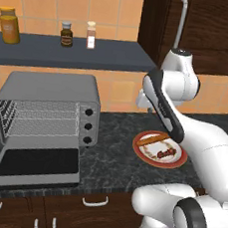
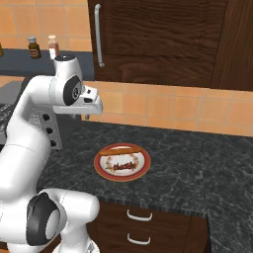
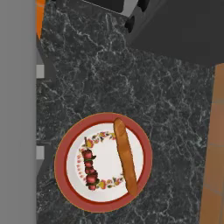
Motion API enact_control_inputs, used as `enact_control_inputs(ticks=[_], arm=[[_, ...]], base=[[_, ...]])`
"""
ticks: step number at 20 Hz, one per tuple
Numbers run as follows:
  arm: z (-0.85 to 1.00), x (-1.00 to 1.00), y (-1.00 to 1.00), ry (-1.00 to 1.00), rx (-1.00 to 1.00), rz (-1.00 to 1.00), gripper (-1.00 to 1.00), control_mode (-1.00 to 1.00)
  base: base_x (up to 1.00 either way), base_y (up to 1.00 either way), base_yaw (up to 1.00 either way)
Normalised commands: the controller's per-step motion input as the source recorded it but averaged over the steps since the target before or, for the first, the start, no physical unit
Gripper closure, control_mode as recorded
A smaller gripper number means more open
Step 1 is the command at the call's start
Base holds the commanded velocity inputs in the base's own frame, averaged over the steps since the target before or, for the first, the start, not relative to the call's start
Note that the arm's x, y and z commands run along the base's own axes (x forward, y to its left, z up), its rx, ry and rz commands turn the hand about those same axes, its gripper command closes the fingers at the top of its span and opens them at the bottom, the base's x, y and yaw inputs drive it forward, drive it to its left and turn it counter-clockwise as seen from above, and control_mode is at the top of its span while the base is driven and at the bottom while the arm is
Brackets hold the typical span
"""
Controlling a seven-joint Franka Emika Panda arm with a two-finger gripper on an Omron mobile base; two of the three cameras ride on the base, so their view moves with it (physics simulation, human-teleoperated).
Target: Pick up the kebab skewer and baguette bread, and place them inside the toaster oven. Close the toaster oven door and start by setting the timer.
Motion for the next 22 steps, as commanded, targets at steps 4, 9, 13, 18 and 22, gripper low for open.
enact_control_inputs(ticks=[4,9,13,18,22], arm=[[-0.03,0.03,0.39,0.02,0.00,-0.07,-1.00,-1.00],[-0.03,-0.78,1.00,-0.08,0.00,-0.26,-1.00,-1.00],[-0.12,-0.57,1.00,-0.12,0.01,-0.27,-1.00,-1.00],[-0.04,-0.09,0.77,-0.19,0.00,-0.15,-1.00,-1.00],[-0.06,-0.41,0.20,-0.13,0.00,0.00,-1.00,-1.00]], base=[[0.00,0.00,0.00],[0.00,0.00,0.00],[0.00,0.00,0.00],[0.00,0.00,0.00],[0.00,0.00,0.00]])
